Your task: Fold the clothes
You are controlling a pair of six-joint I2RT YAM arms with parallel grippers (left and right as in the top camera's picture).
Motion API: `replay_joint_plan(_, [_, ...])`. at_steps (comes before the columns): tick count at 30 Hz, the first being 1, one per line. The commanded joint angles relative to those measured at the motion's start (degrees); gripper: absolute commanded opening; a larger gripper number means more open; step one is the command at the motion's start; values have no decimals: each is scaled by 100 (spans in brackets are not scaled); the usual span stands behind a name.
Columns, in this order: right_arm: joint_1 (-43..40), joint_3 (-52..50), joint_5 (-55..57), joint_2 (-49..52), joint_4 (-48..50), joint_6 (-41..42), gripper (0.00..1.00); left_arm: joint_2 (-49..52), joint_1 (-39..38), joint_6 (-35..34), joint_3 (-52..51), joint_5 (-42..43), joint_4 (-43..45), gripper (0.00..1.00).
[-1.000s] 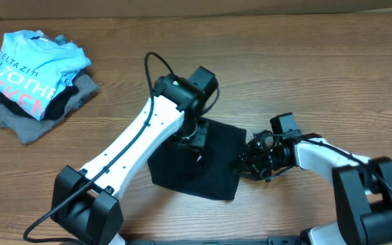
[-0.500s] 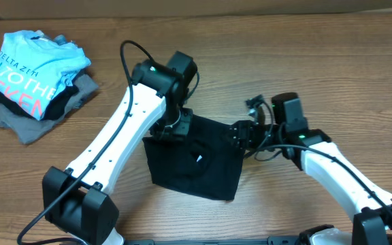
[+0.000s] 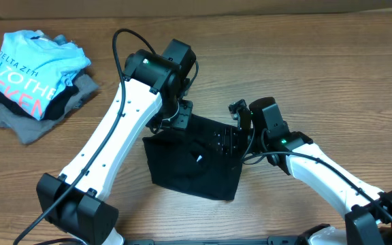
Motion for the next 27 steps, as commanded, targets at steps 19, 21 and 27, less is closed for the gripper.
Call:
replay_joint_plan(19, [391, 39, 656, 17, 256, 476, 49, -87, 46, 142, 125, -66, 87, 52])
replay_joint_plan(21, [391, 39, 852, 17, 372, 479, 41, -87, 46, 142, 125, -63, 90, 52])
replay_joint_plan(27, [326, 61, 927, 4, 649, 970, 4, -87, 46, 142, 125, -61, 63, 53])
